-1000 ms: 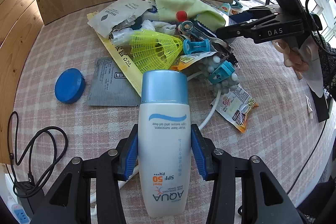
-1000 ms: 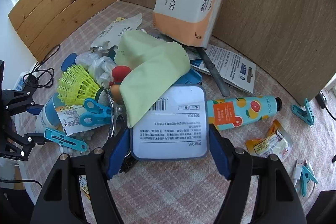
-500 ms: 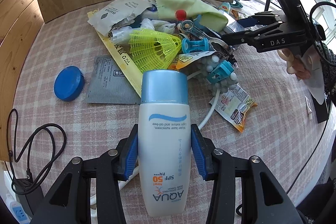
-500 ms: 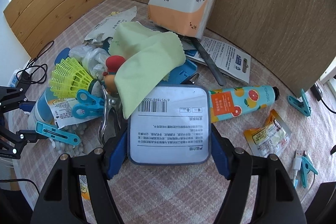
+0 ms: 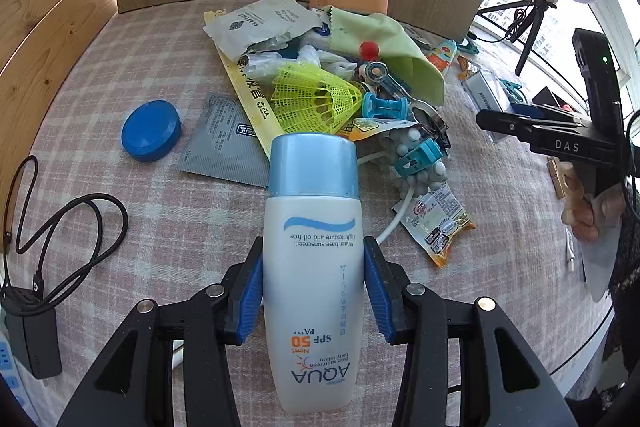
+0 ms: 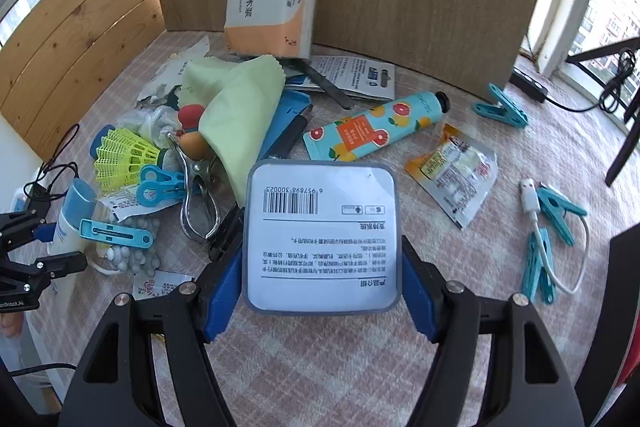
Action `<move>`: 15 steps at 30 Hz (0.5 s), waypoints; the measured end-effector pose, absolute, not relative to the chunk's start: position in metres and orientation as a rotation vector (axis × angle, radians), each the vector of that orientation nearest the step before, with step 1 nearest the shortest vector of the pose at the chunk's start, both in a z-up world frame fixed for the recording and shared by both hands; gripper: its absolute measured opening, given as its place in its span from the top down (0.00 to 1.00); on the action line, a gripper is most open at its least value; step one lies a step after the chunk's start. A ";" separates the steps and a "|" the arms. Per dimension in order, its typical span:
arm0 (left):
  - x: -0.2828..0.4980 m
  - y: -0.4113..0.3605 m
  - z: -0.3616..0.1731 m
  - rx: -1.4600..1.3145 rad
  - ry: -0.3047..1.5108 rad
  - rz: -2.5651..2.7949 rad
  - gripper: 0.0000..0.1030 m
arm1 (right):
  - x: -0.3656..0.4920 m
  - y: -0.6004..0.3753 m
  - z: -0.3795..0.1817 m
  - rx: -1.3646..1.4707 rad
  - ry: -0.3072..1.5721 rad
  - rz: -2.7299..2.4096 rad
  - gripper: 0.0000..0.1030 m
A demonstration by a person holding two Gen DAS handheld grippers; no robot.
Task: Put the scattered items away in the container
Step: 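Carry the bottle and tin box into the black tray and open both tools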
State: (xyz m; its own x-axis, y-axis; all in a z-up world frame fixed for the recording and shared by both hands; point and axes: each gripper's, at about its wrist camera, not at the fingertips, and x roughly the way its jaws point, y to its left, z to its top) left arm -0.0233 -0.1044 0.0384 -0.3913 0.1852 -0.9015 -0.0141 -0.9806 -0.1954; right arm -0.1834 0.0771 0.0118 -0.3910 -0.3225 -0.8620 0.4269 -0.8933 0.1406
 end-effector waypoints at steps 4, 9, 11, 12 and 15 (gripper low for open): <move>-0.027 -0.092 0.050 -1.618 -0.232 2.524 0.58 | -0.173 0.114 0.028 1.386 0.069 -2.369 0.33; -0.047 -0.054 0.065 -1.542 -0.197 2.510 0.58 | -0.158 0.148 0.051 1.361 -0.002 -2.494 0.33; -0.054 -0.038 0.071 -1.513 -0.177 2.494 0.58 | -0.151 0.165 0.062 1.351 -0.030 -2.546 0.33; -0.058 -0.029 0.074 -1.499 -0.169 2.483 0.58 | -0.148 0.176 0.067 1.348 -0.045 -2.572 0.33; -0.074 0.006 0.081 -1.455 -0.132 2.439 0.58 | -0.139 0.209 0.080 1.358 -0.093 -2.649 0.33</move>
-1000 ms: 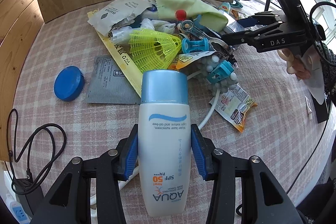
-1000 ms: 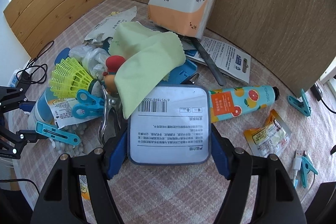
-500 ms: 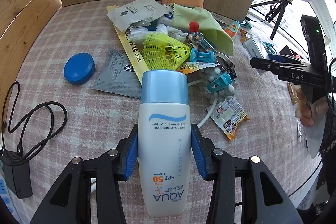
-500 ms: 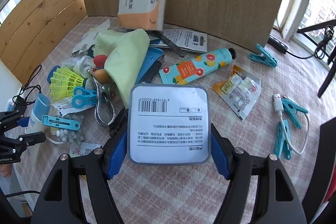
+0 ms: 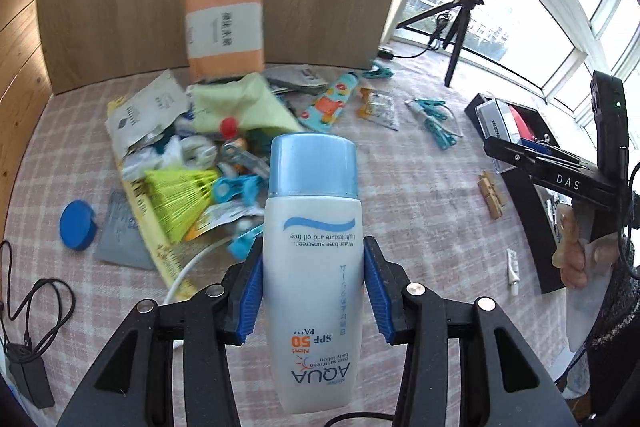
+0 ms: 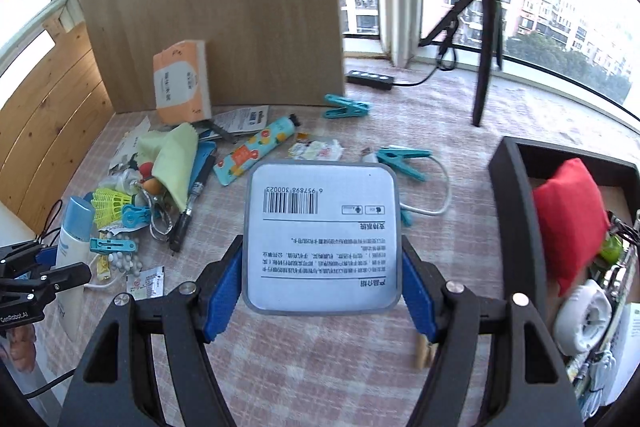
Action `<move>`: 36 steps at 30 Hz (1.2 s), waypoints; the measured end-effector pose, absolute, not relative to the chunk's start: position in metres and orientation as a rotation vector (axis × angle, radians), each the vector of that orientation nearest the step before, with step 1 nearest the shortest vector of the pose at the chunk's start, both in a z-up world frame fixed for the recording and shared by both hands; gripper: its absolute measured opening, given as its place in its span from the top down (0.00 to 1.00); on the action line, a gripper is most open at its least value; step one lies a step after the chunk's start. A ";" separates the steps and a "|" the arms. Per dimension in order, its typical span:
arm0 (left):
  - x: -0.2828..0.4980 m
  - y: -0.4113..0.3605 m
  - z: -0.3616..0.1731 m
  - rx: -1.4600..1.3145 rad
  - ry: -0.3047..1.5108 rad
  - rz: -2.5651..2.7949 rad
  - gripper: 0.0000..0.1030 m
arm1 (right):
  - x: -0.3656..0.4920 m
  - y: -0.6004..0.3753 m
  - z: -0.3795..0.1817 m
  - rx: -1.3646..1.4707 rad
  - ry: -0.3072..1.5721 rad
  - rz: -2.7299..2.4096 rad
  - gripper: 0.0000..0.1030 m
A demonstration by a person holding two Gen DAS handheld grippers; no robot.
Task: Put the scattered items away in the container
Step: 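Carry the bottle and tin box into the black tray and open both tools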
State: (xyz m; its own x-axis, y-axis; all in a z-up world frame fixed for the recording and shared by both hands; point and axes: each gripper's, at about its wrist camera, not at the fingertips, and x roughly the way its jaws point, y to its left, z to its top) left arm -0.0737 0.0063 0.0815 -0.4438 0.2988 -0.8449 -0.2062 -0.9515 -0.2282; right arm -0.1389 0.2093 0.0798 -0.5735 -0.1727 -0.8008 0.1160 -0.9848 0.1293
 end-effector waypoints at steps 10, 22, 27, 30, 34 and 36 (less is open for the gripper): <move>-0.107 0.158 0.115 -1.290 0.005 2.232 0.58 | -0.091 0.350 0.106 1.432 -0.348 -2.946 0.33; -0.093 0.354 0.134 -1.187 0.130 2.006 0.58 | -0.034 0.479 0.110 1.546 -0.589 -3.211 0.33; -0.085 0.387 0.135 -1.196 0.132 1.998 0.49 | -0.024 0.494 0.123 1.513 -0.539 -3.300 0.24; -0.084 0.384 0.138 -1.187 0.138 2.016 0.49 | -0.021 0.497 0.128 1.504 -0.539 -3.325 0.23; -0.091 0.364 0.138 -1.205 0.127 2.066 0.50 | -0.025 0.489 0.130 1.465 -0.573 -3.285 0.23; -0.097 0.348 0.136 -1.222 0.102 2.073 0.50 | -0.031 0.478 0.129 1.461 -0.551 -3.261 0.23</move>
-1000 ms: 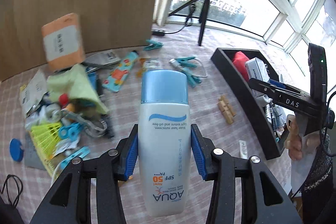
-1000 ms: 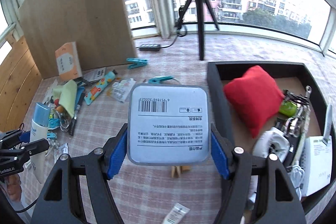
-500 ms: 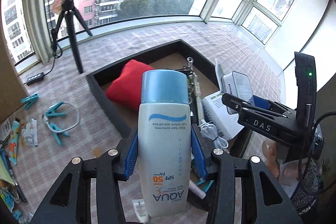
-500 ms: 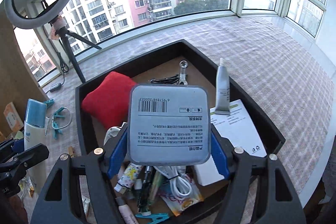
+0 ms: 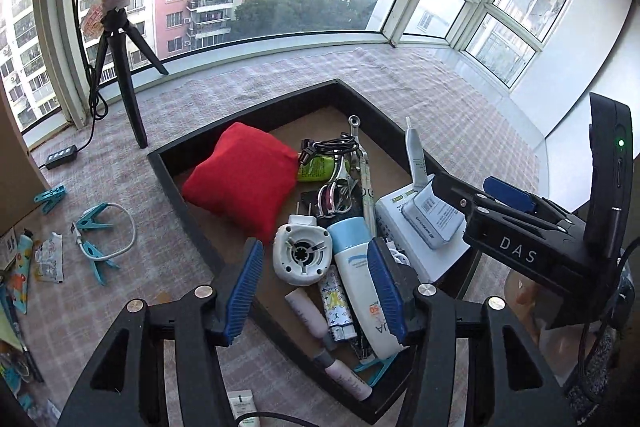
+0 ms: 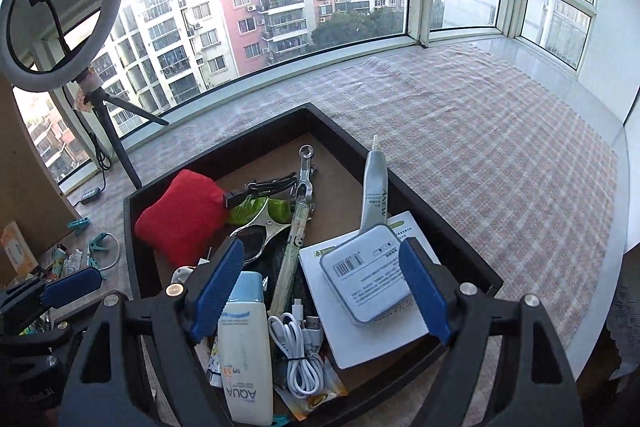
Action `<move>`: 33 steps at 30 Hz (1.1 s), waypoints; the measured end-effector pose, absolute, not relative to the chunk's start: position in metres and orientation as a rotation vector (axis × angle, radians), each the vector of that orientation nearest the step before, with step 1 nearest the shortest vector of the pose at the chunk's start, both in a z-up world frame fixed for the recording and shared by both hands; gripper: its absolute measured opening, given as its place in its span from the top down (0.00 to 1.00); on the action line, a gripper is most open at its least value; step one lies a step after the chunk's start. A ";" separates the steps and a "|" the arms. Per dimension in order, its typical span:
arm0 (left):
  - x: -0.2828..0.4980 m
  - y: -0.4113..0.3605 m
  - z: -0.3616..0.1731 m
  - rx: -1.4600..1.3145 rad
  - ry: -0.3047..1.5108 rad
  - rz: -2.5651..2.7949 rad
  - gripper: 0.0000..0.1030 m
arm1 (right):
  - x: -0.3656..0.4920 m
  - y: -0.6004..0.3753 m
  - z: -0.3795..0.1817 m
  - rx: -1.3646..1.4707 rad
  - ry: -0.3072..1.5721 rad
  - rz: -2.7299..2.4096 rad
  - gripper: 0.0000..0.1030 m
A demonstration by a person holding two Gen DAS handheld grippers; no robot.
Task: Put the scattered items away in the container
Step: 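Carry the bottle and tin box into the black tray and open both tools, then withdraw both tools from the tray back over the scattered items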
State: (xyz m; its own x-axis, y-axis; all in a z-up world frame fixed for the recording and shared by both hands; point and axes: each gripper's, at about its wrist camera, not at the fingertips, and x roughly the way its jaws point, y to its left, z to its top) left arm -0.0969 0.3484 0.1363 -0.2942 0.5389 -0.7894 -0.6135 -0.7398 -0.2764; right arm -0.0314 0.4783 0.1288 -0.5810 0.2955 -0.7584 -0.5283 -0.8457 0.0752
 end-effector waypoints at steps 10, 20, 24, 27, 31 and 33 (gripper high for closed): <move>-0.114 0.225 0.132 -1.289 0.041 2.278 0.50 | -0.076 0.392 0.131 -1.176 0.327 2.607 0.23; -0.099 0.055 0.095 -1.484 -0.057 2.516 0.50 | -0.130 0.263 0.121 -1.365 0.147 2.849 0.23; -0.085 -0.010 0.084 -1.550 -0.186 2.595 0.50 | -0.142 0.208 0.112 -1.438 0.047 2.941 0.23; -0.078 -0.046 0.080 -1.581 -0.265 2.643 0.50 | -0.151 0.173 0.107 -1.493 -0.007 2.992 0.23; -0.077 -0.080 0.071 -1.625 -0.407 2.654 0.51 | -0.160 0.129 0.101 -1.560 -0.070 3.062 0.23; -0.079 -0.088 0.069 -1.628 -0.431 2.655 0.51 | -0.166 0.109 0.098 -1.589 -0.112 3.084 0.23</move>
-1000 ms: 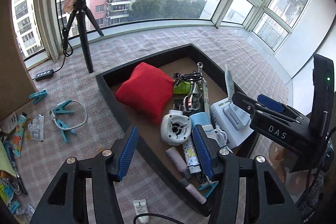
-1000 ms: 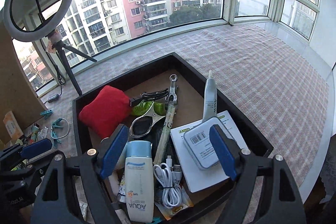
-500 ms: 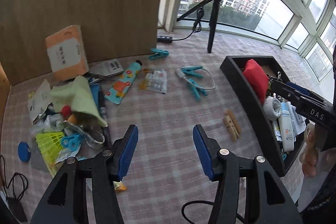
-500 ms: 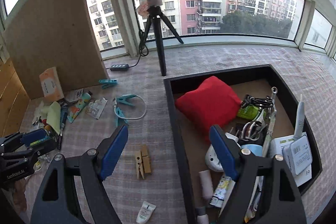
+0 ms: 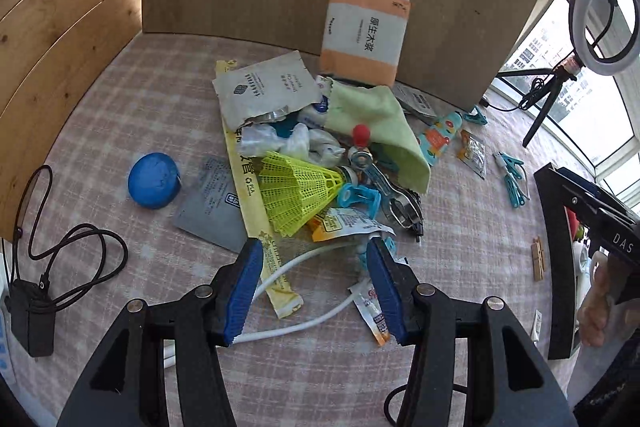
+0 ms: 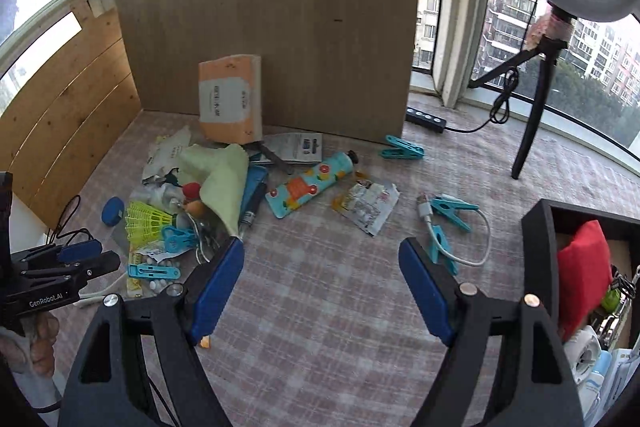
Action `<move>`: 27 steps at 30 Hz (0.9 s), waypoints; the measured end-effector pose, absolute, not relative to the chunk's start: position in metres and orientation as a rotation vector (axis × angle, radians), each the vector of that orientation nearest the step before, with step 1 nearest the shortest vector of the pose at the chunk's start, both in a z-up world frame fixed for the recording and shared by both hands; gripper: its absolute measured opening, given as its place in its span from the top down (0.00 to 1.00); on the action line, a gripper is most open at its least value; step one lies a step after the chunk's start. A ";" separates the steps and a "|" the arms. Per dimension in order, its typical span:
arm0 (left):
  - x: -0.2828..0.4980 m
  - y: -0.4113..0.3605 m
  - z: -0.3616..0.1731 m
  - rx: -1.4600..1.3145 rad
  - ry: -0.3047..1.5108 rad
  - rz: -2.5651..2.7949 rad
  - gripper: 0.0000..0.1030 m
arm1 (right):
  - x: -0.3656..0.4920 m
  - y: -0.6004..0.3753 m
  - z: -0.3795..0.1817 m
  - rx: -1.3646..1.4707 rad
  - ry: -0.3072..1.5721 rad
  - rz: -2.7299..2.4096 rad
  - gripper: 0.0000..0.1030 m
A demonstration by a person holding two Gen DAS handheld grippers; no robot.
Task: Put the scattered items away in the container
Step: 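Withdraw both tools from the tray back over the scattered items, then grasp the yellow shuttlecock with the left tool while the right tool reaches the green cloth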
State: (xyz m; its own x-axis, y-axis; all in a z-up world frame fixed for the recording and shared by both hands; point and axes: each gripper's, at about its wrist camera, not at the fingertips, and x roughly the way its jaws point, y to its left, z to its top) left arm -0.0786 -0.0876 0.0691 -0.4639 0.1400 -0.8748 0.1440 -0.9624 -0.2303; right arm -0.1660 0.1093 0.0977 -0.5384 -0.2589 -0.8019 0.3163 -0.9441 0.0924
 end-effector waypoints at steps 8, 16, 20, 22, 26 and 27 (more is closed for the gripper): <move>-0.094 -0.100 0.057 1.649 0.531 -2.628 0.51 | -0.187 0.044 0.076 1.305 0.235 -2.366 0.23; -0.114 -0.102 0.039 1.705 0.604 -2.581 0.59 | -0.209 0.013 0.046 1.359 0.299 -2.340 0.23; -0.124 -0.101 0.034 1.715 0.618 -2.573 0.62 | -0.217 0.007 0.039 1.359 0.306 -2.331 0.25; -0.129 -0.101 0.032 1.717 0.631 -2.569 0.66 | -0.222 0.003 0.035 1.360 0.317 -2.325 0.28; -0.136 -0.097 0.028 1.743 0.634 -2.567 0.78 | -0.232 -0.002 0.026 1.384 0.330 -2.311 0.41; -0.137 -0.095 0.028 1.749 0.632 -2.567 0.79 | -0.234 -0.003 0.025 1.389 0.324 -2.310 0.42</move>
